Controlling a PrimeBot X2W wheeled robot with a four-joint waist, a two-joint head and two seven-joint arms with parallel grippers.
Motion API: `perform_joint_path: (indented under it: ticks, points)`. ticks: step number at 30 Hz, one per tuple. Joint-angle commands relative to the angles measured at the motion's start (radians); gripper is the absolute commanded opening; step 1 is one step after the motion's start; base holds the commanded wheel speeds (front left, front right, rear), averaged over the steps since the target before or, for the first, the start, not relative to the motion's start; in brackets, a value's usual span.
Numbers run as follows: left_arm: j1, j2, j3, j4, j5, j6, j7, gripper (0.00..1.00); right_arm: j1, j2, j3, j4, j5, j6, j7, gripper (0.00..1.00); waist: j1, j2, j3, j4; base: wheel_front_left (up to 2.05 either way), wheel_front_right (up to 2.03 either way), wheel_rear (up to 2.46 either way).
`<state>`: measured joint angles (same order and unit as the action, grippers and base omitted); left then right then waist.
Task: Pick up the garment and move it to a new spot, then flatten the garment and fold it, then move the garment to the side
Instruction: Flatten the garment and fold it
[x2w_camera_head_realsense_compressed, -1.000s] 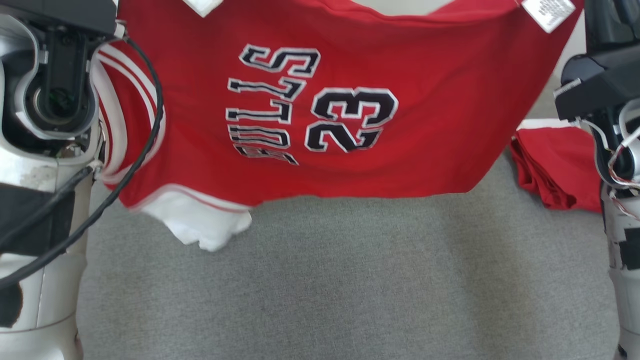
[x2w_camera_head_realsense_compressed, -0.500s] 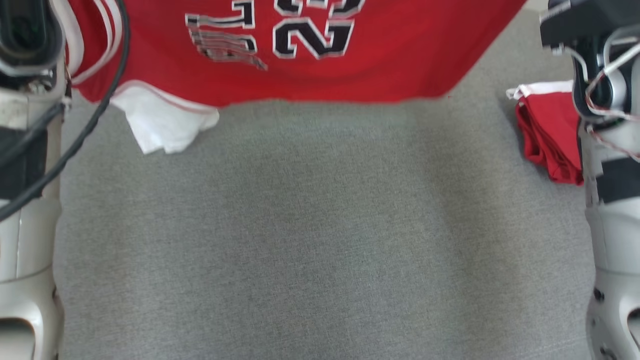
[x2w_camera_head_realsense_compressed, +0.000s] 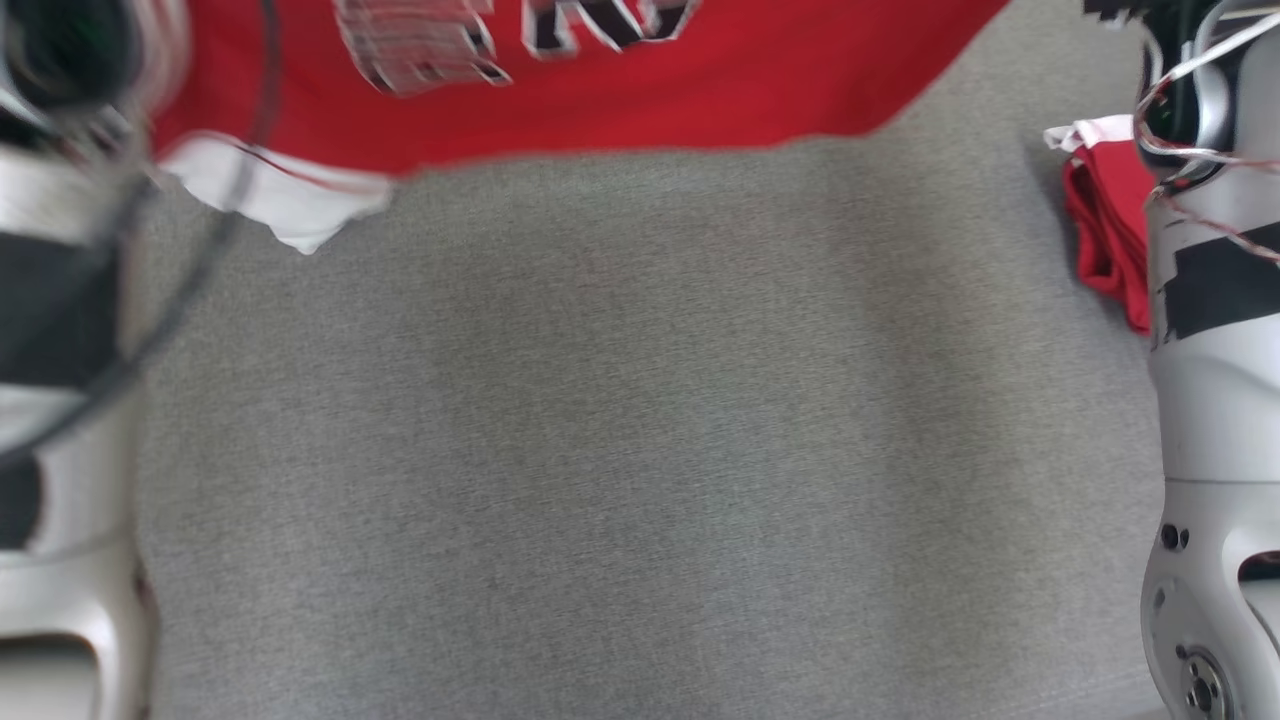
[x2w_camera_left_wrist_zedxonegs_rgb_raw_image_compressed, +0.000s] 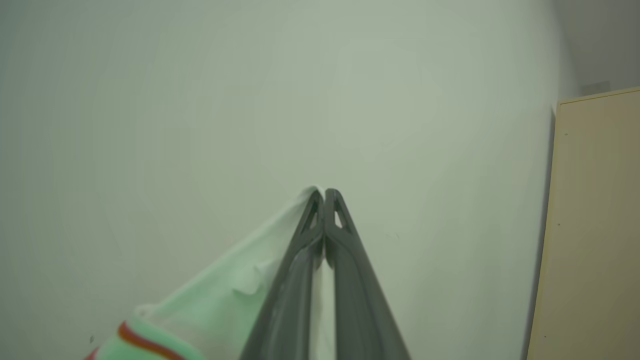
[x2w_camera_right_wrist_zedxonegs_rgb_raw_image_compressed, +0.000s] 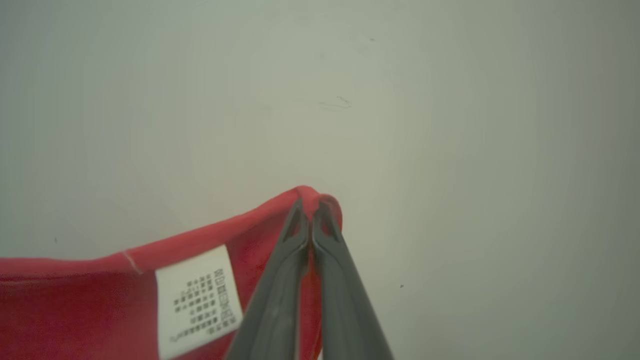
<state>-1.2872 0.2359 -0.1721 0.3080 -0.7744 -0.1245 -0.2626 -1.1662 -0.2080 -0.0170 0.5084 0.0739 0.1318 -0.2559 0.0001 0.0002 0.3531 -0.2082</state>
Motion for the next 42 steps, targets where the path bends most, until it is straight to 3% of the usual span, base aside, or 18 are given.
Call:
perform_joint_path:
  ticks: [1,5,12,16,21,33,42]
  points:
    - [0.043,-0.005,-0.011,-0.001,0.000,-0.008,-0.002,0.00,0.019,0.003,0.013,0.016,-0.008,-0.003,-0.005,0.00,-0.0001,-0.0002,0.007,0.012,0.00,0.00,0.00]
    - [0.128,0.011,-0.086,-0.004,-0.067,-0.005,0.001,0.00,0.056,-0.027,0.049,0.050,0.000,-0.003,0.004,0.00,-0.0001,-0.0002,0.000,0.032,0.00,0.00,0.00]
    - [0.261,0.066,-0.157,-0.058,-0.216,-0.006,0.059,0.00,0.166,-0.088,0.126,0.024,0.100,-0.003,0.134,0.00,-0.0001,-0.0002,-0.048,0.061,0.00,0.00,0.00]
    - [0.364,0.101,-0.149,-0.114,-0.322,-0.003,0.150,0.00,0.271,-0.143,0.159,-0.063,0.195,-0.003,0.266,0.00,-0.0001,-0.0002,-0.089,0.076,0.00,0.00,0.00]
    - [0.538,0.155,-0.138,-0.262,-0.413,0.056,0.255,0.00,0.450,-0.208,0.139,-0.225,0.281,-0.003,0.438,0.00,-0.0001,-0.0002,-0.137,0.101,0.00,0.00,0.00]
    - [0.989,0.231,-0.127,-0.595,-0.616,0.157,0.374,0.00,0.803,-0.206,0.024,-0.443,0.360,-0.003,0.729,0.00,-0.0001,-0.0002,-0.205,0.138,0.00,0.00,0.00]
    - [1.327,0.242,-0.144,-0.743,-0.737,0.145,0.375,0.00,1.012,-0.160,-0.056,-0.509,0.376,-0.003,0.846,0.00,-0.0001,-0.0002,-0.234,0.172,0.00,0.00,0.00]
